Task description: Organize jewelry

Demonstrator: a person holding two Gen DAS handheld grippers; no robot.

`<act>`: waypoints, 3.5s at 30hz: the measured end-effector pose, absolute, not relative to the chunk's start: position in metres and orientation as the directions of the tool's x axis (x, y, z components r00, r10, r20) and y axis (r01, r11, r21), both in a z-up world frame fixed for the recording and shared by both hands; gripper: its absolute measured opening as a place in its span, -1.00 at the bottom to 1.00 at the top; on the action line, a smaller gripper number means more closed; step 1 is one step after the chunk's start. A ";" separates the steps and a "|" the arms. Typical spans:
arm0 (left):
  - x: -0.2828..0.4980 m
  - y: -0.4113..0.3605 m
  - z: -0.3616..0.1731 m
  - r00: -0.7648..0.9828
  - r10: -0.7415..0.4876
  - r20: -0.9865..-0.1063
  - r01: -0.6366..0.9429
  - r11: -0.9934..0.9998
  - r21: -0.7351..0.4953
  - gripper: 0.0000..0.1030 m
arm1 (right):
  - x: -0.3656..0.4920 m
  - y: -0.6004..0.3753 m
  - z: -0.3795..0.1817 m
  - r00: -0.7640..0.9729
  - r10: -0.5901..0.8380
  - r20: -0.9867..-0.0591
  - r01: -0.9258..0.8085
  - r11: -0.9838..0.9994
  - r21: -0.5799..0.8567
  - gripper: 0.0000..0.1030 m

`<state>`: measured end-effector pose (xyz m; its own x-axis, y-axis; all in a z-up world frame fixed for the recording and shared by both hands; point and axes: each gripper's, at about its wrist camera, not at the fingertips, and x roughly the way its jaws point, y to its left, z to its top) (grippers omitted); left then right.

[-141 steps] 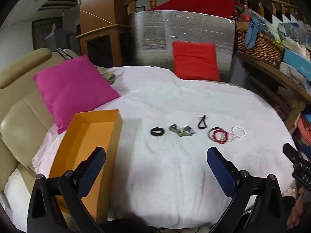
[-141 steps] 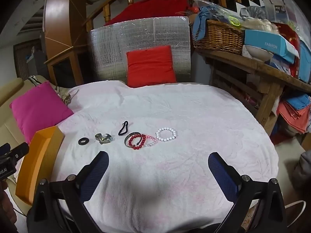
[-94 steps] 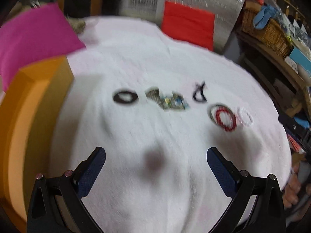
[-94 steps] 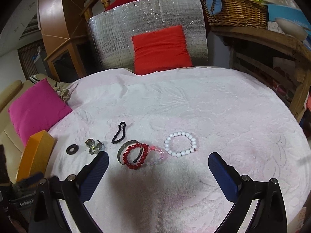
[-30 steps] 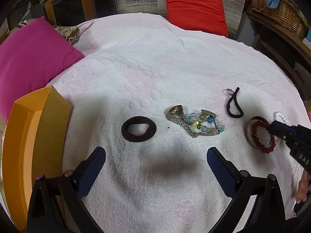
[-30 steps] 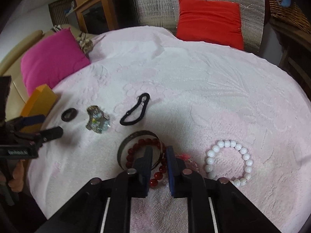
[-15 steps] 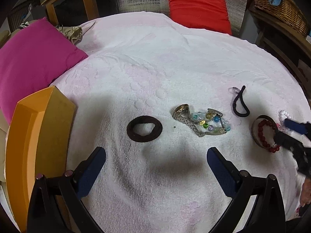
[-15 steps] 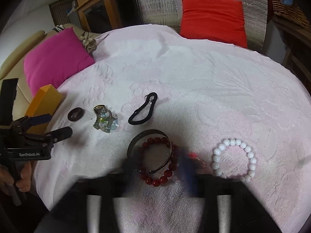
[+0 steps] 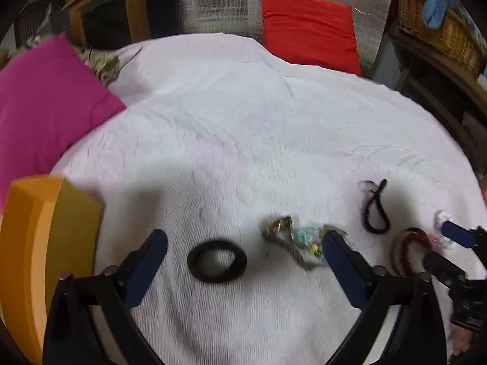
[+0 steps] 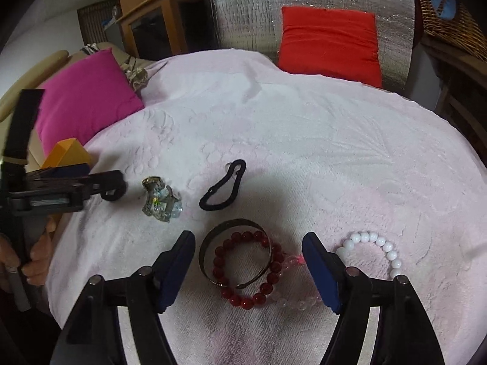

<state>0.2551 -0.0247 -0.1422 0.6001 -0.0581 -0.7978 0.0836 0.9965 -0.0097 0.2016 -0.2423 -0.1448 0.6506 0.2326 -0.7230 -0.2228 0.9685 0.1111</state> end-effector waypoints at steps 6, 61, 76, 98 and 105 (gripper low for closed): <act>0.278 -0.032 -0.167 0.500 -0.120 -0.858 0.136 0.989 -0.059 0.02 | 0.203 -0.254 -0.146 0.647 0.224 -0.729 -0.199 0.972 0.122 0.47; 0.221 -0.022 -0.106 0.508 -0.548 -0.664 0.420 0.831 -0.365 -0.76 | 0.209 -0.270 -0.137 0.657 0.242 -0.714 -0.124 0.969 0.214 0.47; 0.215 -0.019 -0.108 0.520 -0.509 -0.686 0.406 0.854 -0.325 -0.87 | 0.214 -0.269 -0.141 0.644 0.243 -0.725 -0.114 0.968 0.223 0.47; 0.239 -0.044 -0.153 0.401 -0.382 -0.833 0.362 0.901 -0.239 -0.83 | 0.216 -0.272 -0.145 0.616 0.249 -0.747 -0.104 0.966 0.237 0.47; 0.235 -0.074 -0.167 0.342 -0.403 -0.849 0.449 0.864 -0.230 -0.83 | 0.217 -0.276 -0.148 0.615 0.239 -0.751 -0.089 0.968 0.236 0.47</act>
<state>0.2353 -0.0738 -0.1674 0.3416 -0.4034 -0.8489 0.4490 0.8635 -0.2297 0.2171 -0.2756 -0.1478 0.6151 0.2394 -0.7512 -0.0891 0.9678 0.2355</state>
